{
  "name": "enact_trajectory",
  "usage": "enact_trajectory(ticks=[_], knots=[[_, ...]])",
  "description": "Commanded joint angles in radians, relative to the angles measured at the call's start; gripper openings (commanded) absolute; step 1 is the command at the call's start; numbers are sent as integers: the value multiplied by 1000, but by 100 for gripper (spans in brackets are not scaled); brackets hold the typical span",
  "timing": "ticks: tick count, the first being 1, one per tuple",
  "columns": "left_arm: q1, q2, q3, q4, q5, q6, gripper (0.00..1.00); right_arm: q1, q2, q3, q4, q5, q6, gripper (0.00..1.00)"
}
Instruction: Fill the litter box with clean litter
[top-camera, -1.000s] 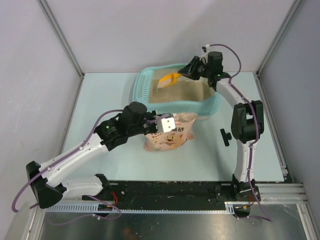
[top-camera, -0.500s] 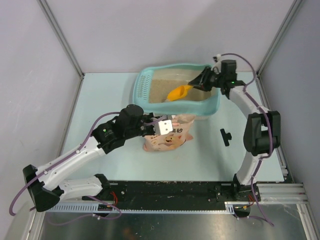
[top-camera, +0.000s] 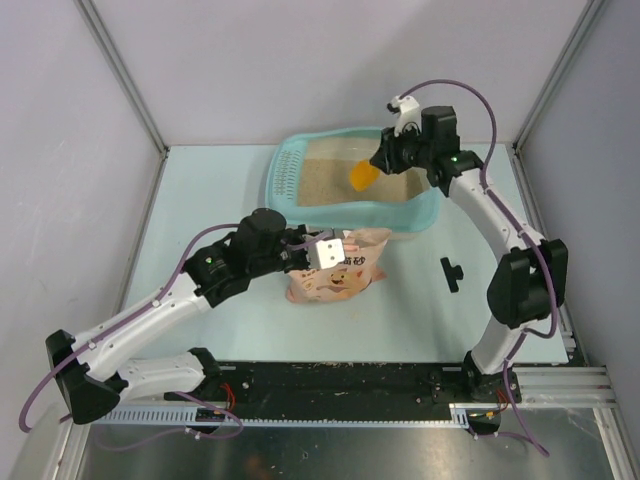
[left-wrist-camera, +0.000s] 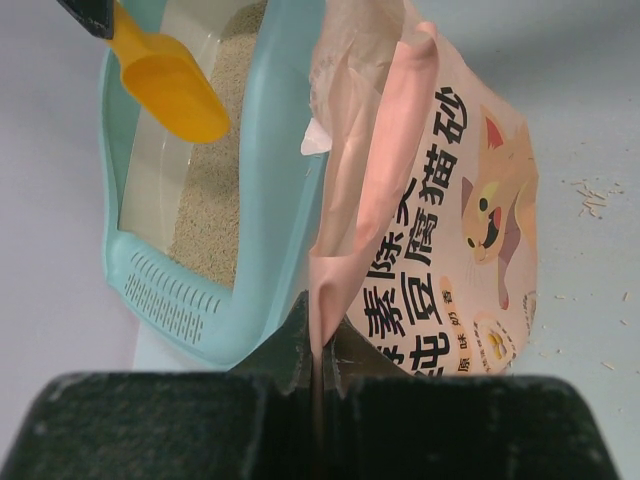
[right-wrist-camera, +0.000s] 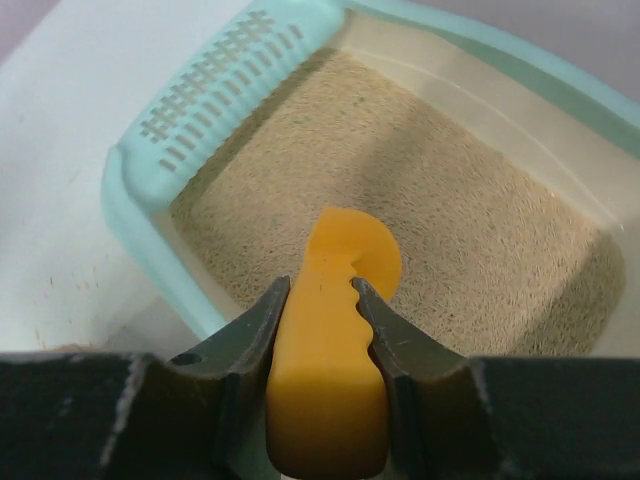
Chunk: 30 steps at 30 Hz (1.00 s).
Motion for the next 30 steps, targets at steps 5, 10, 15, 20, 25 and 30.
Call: enact_trajectory(ticks=[5,10,15,20,25,30], knots=[[32,-29,48,138,-3,-142,0,-48,-296,28,-147,-70,-236,0],[64,-13,65,147,46,-258,0,-62,-388,108,-470,-276,-239,0],[70,-6,56,167,54,-278,0,-61,-445,85,-615,-420,-186,0],[75,7,63,169,64,-276,0,-48,-459,50,-655,-396,-230,0],[81,-1,59,169,58,-256,0,-38,-424,79,-701,-408,-299,0],[80,-4,70,170,57,-247,0,19,-399,47,-695,-364,-316,0]])
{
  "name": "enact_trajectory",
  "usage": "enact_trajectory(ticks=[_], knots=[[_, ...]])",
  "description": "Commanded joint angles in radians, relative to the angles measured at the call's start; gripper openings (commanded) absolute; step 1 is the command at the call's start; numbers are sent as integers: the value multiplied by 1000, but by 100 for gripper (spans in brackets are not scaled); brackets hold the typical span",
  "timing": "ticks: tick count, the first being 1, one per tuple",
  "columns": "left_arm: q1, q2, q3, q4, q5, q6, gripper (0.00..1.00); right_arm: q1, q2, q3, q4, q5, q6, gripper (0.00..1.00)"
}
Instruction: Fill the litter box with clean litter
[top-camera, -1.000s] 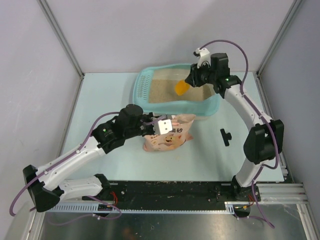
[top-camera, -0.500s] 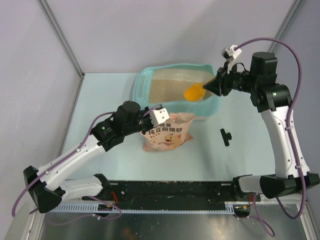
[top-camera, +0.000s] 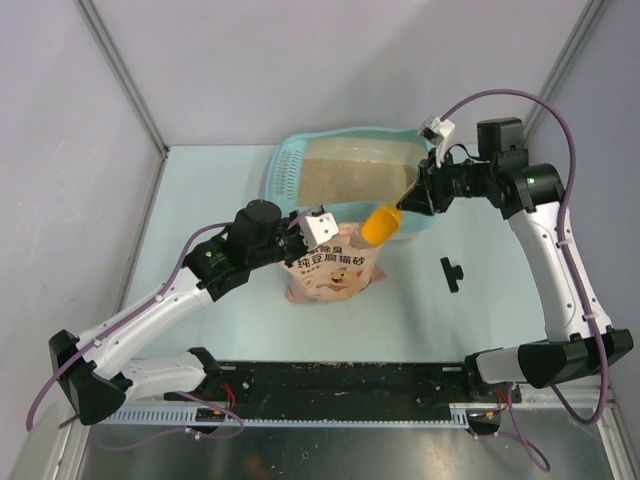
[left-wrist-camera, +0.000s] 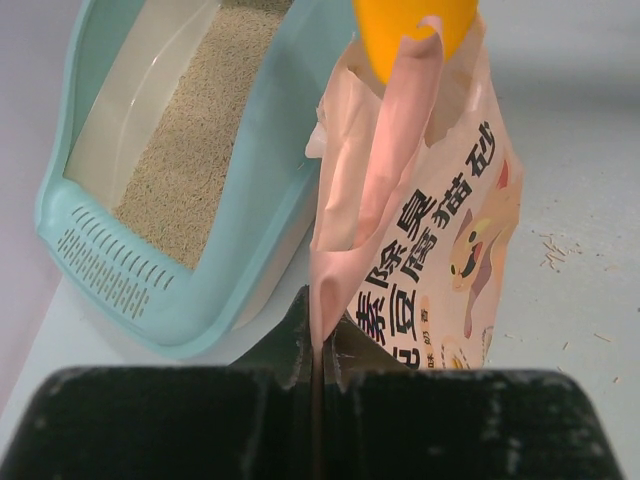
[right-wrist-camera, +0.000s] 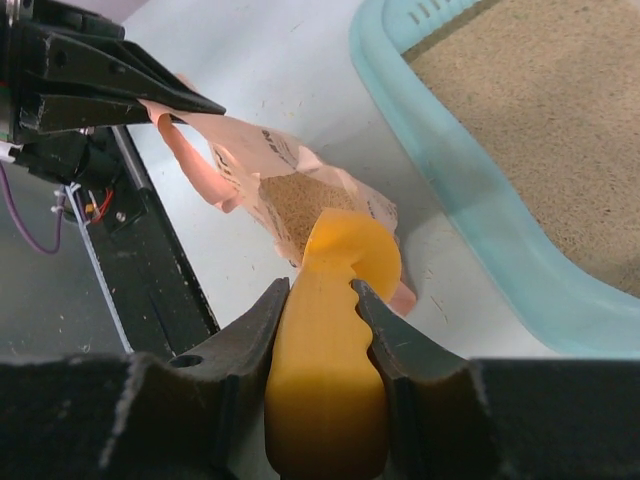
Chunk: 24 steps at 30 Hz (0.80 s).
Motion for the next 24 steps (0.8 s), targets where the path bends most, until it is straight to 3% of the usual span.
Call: enact_trajectory(ticks=[1,3,4,7,13,20,24], knots=[[7,-31,69,118,21,1,0,75,6,-30,61,112,-15,0],[7,-34,73,118,27,4,0,179,8,-80,140,278,72,0],[9,-37,86,118,28,-2,0,211,8,-90,212,479,123,0],[7,-42,141,113,53,-97,0,282,26,-83,260,691,298,0],[4,-31,167,115,148,-174,0,382,68,-81,123,738,395,0],[1,-48,104,162,197,-269,0,431,57,-297,208,794,401,0],[-1,-46,81,165,179,-278,0,437,14,-388,345,856,398,0]])
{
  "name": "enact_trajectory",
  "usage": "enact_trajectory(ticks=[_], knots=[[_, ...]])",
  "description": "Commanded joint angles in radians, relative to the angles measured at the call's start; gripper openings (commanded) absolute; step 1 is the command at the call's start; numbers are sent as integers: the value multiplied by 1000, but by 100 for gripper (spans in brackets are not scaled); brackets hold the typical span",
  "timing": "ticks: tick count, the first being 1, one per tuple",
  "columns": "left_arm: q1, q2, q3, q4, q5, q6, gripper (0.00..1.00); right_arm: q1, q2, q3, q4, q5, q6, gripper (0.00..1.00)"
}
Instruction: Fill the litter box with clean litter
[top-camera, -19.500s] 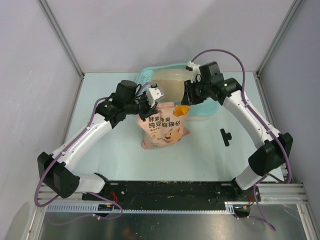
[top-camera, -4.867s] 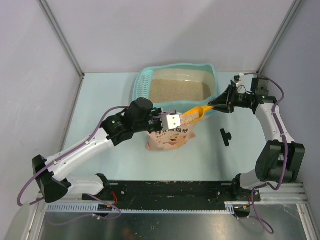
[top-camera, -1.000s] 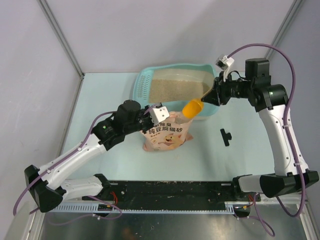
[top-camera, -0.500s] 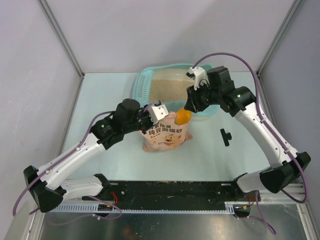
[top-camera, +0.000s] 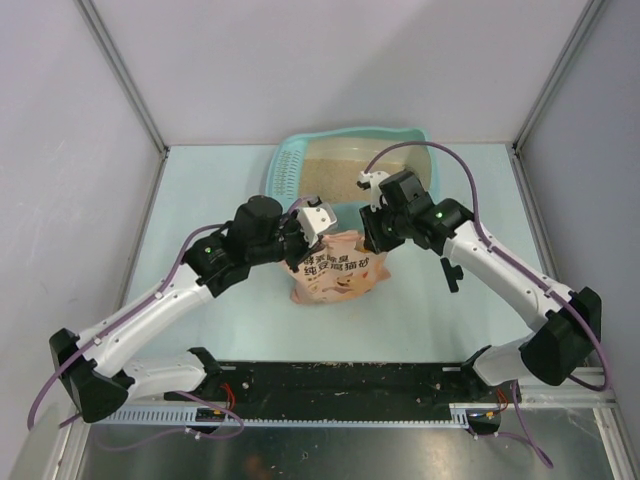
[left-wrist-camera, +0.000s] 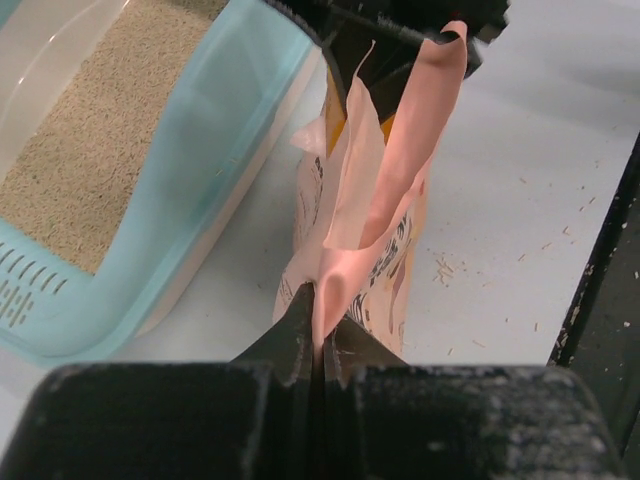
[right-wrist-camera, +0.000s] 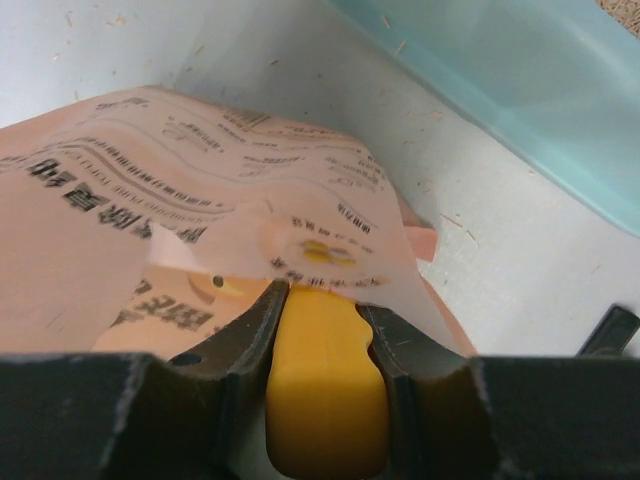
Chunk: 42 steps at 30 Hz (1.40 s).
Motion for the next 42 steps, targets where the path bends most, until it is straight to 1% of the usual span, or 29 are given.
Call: enact_trajectory(ticks=[1,2,4,7,8,9,11,12,14,15,16,20,23,24,26,29,31,32,36,39,42], knots=[[-2,-71,20,226,52,-62,0,5,-51,-78,138,153,5,0],[-4,-79,8,225,75,-22,0,13,-65,-117,155,177,9,0],[-4,-80,2,225,93,-2,0,10,-72,-156,187,233,40,0],[-4,-59,38,225,113,-19,0,-5,-92,-245,212,202,129,0],[-4,-53,44,226,130,-23,0,-9,-95,-284,212,182,152,0],[-10,-46,46,226,139,-22,0,-10,-94,-308,212,128,164,0],[-15,-30,43,226,145,-5,0,-18,-85,-343,224,93,201,0],[-19,-22,46,226,144,1,0,-21,-80,-381,253,19,248,0],[-19,-4,49,228,141,7,0,-30,-80,-415,303,-32,295,0],[-19,0,54,229,142,7,0,-35,-80,-436,363,-96,333,0],[-21,6,55,232,147,11,0,-36,-79,-446,391,-124,347,0],[-24,36,75,235,146,30,0,-42,-56,-450,494,-274,419,0],[-24,56,90,235,133,59,0,-65,-28,-450,572,-397,473,0],[-24,59,97,237,129,67,0,-74,-23,-452,624,-464,491,0],[-24,67,104,237,121,87,0,-107,-4,-452,691,-552,557,0],[-24,73,115,238,103,115,0,-136,3,-454,754,-633,603,0],[-24,70,118,235,87,136,0,-168,1,-452,774,-660,634,0],[-24,64,117,235,75,144,0,-186,1,-454,809,-686,672,0],[-24,24,92,235,78,175,0,-268,1,-452,853,-743,792,0],[-25,-11,75,235,107,198,0,-317,-6,-437,847,-789,798,0],[-25,-31,75,235,130,262,0,-377,-16,-432,814,-856,783,0]])
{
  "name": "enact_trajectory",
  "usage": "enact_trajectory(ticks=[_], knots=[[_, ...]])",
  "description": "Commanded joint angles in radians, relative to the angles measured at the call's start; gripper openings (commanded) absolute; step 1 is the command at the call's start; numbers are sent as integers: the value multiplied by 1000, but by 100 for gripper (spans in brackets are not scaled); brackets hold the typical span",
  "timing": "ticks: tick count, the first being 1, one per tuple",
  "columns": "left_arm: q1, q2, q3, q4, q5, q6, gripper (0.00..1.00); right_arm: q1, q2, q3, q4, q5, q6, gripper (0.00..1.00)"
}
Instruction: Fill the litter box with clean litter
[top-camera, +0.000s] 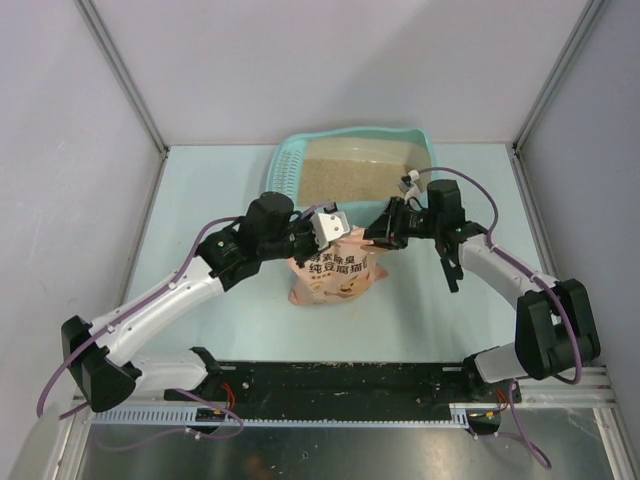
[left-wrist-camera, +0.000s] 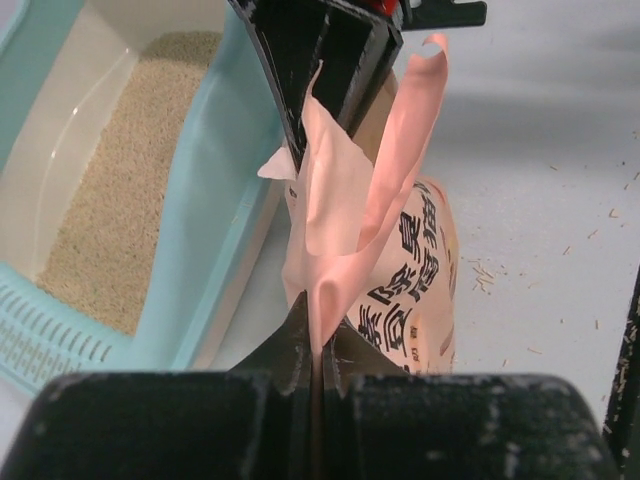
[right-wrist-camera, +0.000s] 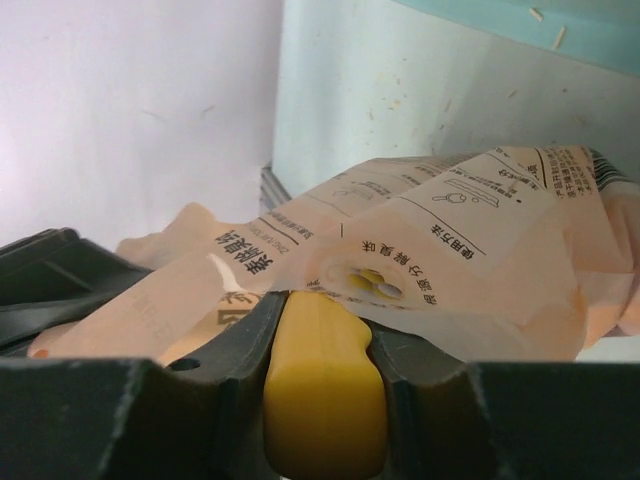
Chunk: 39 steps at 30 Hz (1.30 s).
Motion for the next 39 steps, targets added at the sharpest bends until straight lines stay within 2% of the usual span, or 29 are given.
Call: enact_trajectory(ticks=[1,8,12,13,17,21,23,25,27,28,29,30,32,33,34,35,36,37,39], knots=[[-9,-107,56,188,97,133,0,-81,-22,28,23,-152,46,0],[-20,-135,19,188,106,349,0,-259,-31,26,59,-374,48,0],[-41,-159,-28,188,72,423,0,-339,-33,26,4,-477,14,0],[-50,-166,-37,190,58,417,0,-378,-41,26,-57,-489,-6,0],[-61,-169,-36,190,38,350,0,-374,-42,26,-158,-443,-145,0],[-63,-170,-37,188,29,340,0,-432,-71,28,-73,-452,-73,0],[-63,-167,-36,188,31,334,0,-449,-90,28,-88,-411,-75,0],[-63,-164,-34,190,37,324,0,-401,-82,25,-99,-364,-86,0],[-64,-156,-37,191,40,322,0,-310,-81,2,-16,-344,-29,0],[-63,-155,-37,191,37,324,0,-305,-80,3,58,-359,-9,0],[-63,-155,-39,190,37,324,0,-310,-82,7,65,-379,2,0],[-63,-159,-37,191,37,321,0,-346,-88,14,41,-400,-3,0],[-63,-161,-33,191,35,317,0,-412,-111,34,-140,-419,-113,0],[-63,-163,-30,191,37,314,0,-420,-117,33,-233,-381,-154,0],[-63,-161,-25,191,35,308,0,-394,-99,22,-238,-358,-176,0],[-63,-160,-25,191,37,307,0,-364,-88,-1,-187,-345,-124,0],[-63,-160,-27,193,35,308,0,-295,-82,-27,32,-325,-62,0],[-63,-161,-31,193,32,310,0,-284,-62,-39,88,-324,15,0],[-63,-163,-36,194,25,311,0,-326,-44,-7,102,-380,45,0]])
